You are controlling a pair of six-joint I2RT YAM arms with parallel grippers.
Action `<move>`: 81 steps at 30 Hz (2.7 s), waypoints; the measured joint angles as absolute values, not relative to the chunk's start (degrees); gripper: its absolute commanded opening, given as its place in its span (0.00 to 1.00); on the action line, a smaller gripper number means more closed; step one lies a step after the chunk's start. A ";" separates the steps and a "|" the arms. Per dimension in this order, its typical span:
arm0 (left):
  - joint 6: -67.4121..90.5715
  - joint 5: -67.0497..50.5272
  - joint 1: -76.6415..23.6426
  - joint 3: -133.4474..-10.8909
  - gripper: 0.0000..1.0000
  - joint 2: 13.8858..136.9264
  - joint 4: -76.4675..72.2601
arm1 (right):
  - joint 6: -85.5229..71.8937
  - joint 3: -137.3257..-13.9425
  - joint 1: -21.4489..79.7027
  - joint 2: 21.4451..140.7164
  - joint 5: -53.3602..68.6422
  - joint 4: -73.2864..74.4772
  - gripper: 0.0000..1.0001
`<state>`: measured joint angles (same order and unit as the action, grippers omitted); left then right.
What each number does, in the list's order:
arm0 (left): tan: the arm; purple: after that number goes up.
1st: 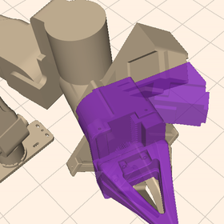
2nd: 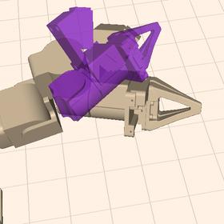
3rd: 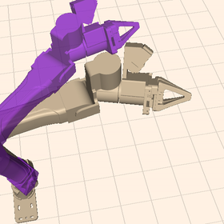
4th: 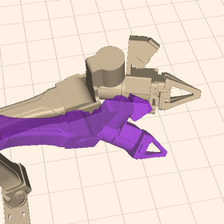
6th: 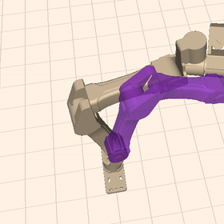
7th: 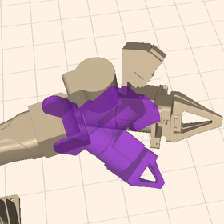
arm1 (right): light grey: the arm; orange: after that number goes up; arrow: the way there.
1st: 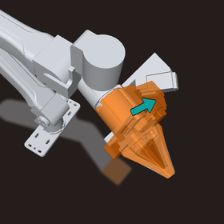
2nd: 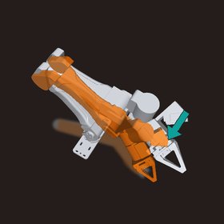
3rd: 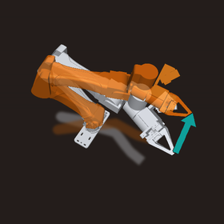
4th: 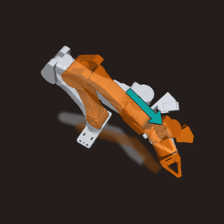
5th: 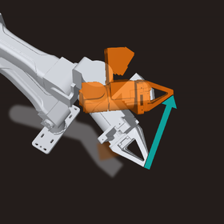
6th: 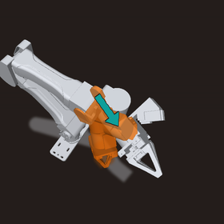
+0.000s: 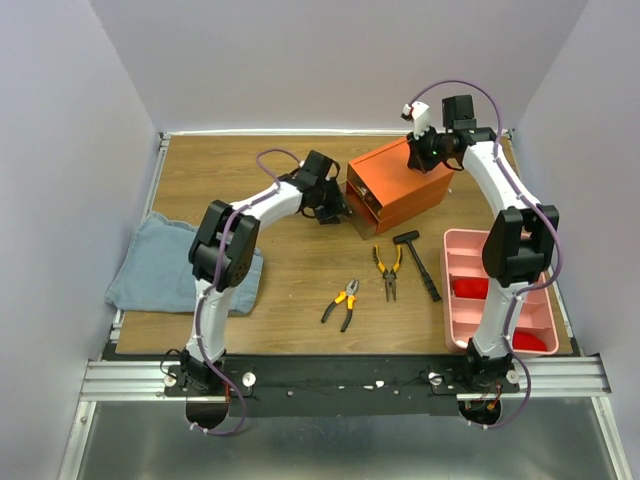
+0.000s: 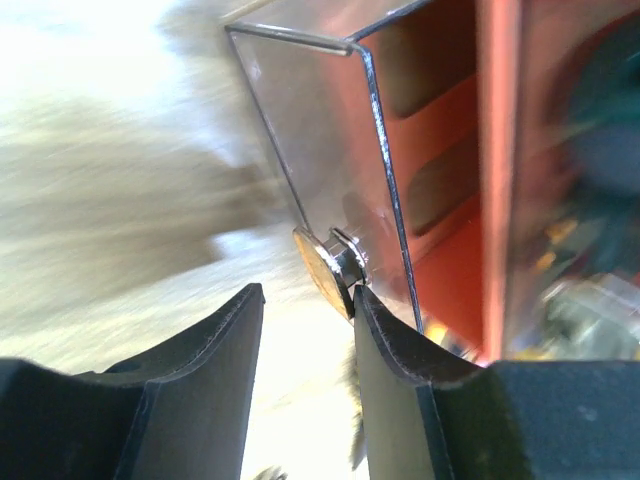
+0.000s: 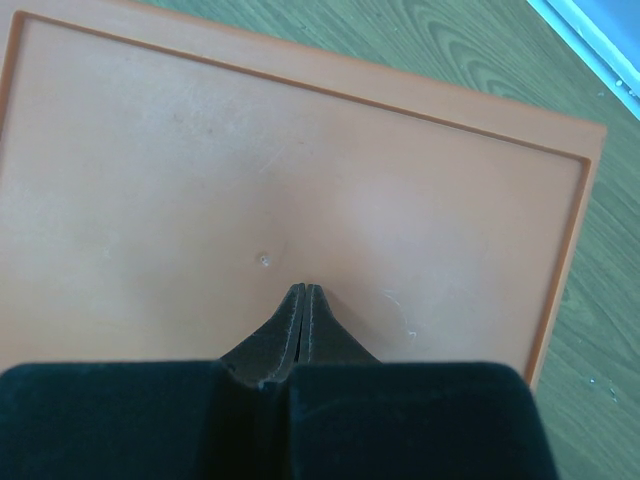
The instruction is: Sort the tools into containers
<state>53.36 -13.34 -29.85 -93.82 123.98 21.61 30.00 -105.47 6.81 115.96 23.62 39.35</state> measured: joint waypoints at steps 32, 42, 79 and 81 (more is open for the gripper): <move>11.79 -14.87 -37.10 -59.48 0.69 87.85 25.06 | 30.28 -106.67 7.42 117.14 24.58 38.33 0.01; 10.09 -9.54 -50.24 -60.51 0.70 93.71 25.45 | 30.85 -109.32 7.46 118.10 24.56 40.27 0.01; 4.47 -19.16 -32.82 -79.00 0.00 91.05 27.83 | 29.63 -110.65 7.42 118.61 24.62 41.56 0.01; 6.15 -18.92 -33.04 -84.27 0.00 96.62 26.55 | 29.63 -110.43 7.42 118.48 24.58 41.34 0.01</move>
